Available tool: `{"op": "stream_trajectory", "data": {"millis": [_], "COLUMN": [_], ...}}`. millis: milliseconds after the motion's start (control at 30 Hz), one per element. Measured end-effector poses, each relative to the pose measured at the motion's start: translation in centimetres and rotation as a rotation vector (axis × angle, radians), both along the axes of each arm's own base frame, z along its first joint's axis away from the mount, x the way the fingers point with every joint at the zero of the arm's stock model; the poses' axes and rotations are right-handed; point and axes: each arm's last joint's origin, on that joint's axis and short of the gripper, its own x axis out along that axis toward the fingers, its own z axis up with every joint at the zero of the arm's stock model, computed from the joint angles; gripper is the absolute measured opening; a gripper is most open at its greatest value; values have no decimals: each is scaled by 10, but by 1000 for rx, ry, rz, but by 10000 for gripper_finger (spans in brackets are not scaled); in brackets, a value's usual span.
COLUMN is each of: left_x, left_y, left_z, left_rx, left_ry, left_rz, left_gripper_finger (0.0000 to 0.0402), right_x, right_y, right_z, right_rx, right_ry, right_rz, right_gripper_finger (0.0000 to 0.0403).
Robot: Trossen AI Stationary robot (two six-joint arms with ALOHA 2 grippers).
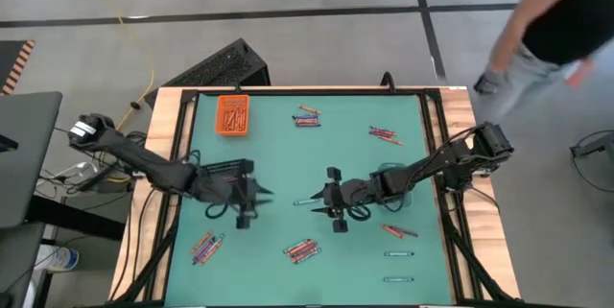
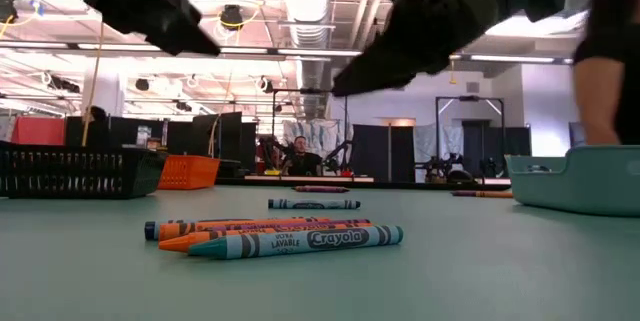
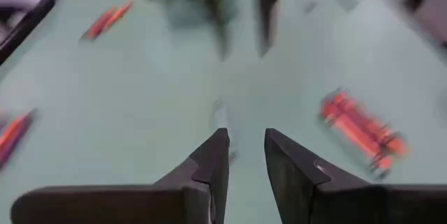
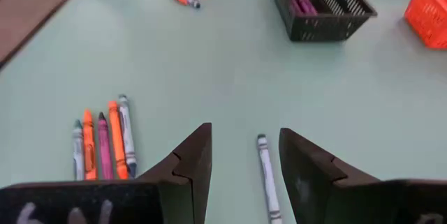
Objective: Sort crayons
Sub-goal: Put the blue crayon into the blue bin
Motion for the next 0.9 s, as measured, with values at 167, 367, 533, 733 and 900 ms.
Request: {"op": "stream_trajectory", "data": {"millis": [167, 367, 533, 733, 900], "left_x": [7, 13, 14, 14, 14], "left_y": [-14, -20, -19, -19, -19], "left_z": [-21, -35, -37, -37, -37], "left_rx": [-5, 20, 15, 16, 18], "left_ry": [-143, -141, -134, -130, -126], "left_rz": [-77, -95, -84, -84, -83], "left_gripper_finger": [81, 81, 81, 81, 81], "right_x": [11, 22, 25, 26, 26], "right_y": [-1, -13, -25, -28, -28], "right_z": [-33, -64, -76, -83, -90], "right_rx": [-52, -62, -60, -27, -35], "right_ry": [57, 97, 121, 145, 177], "right_rz": [5, -32, -67, -52, -52], "right_gripper_finger": [153, 136, 128, 127, 105]}}
